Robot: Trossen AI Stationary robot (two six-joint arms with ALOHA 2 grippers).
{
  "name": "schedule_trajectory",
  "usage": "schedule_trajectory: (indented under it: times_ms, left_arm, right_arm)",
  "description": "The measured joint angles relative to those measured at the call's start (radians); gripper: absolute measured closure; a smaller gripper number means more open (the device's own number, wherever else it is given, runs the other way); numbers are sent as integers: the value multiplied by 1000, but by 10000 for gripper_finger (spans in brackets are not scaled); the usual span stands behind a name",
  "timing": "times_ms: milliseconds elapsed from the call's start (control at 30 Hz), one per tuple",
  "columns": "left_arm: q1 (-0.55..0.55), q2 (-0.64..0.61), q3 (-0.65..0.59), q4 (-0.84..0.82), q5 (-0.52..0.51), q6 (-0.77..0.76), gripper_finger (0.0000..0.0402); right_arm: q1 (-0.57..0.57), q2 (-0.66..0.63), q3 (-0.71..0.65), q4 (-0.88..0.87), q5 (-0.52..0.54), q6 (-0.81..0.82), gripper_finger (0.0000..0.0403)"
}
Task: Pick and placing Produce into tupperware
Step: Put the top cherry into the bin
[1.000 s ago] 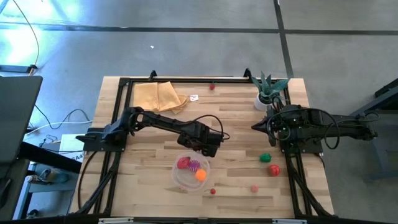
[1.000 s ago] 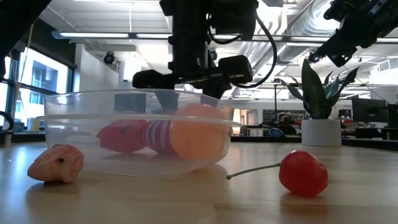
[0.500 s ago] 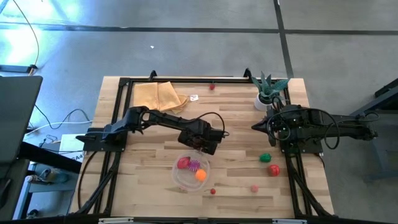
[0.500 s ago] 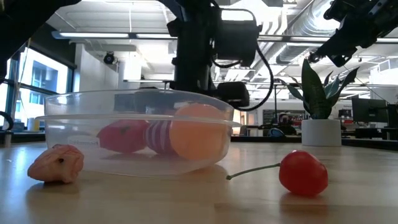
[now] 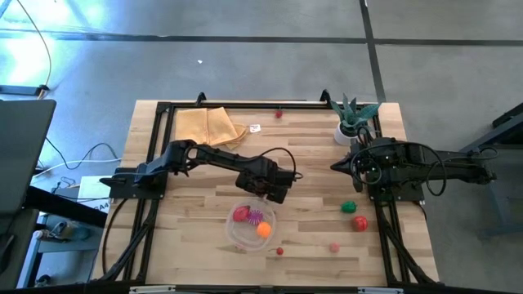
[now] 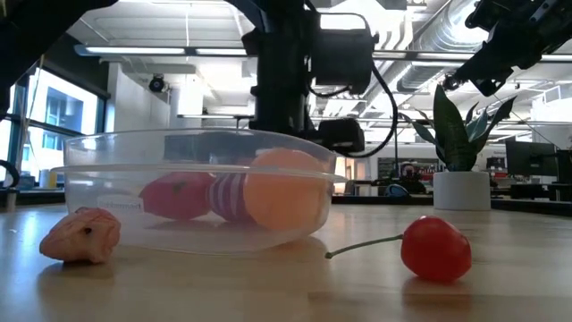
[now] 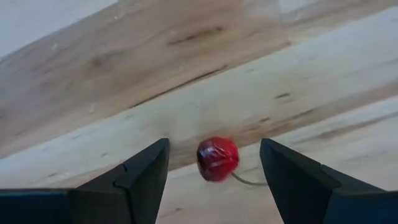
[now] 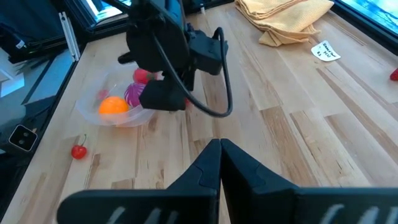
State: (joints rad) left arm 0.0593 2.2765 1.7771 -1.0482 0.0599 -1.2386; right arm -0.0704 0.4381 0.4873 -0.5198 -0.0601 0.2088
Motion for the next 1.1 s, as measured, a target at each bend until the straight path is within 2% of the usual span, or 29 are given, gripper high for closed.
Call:
schedule_trajectory:
  times_ms: [467, 700, 1100]
  left_arm:
    - [0, 0, 0, -5, 21, 8, 161]
    - [0, 0, 0, -9, 21, 8, 191]
    - [0, 0, 0, -9, 19, 7, 221]
  right_arm:
    - [0, 0, 0, 0, 0, 0, 402]
    - [0, 0, 0, 0, 0, 0, 402]
    - [0, 0, 0, 0, 0, 0, 402]
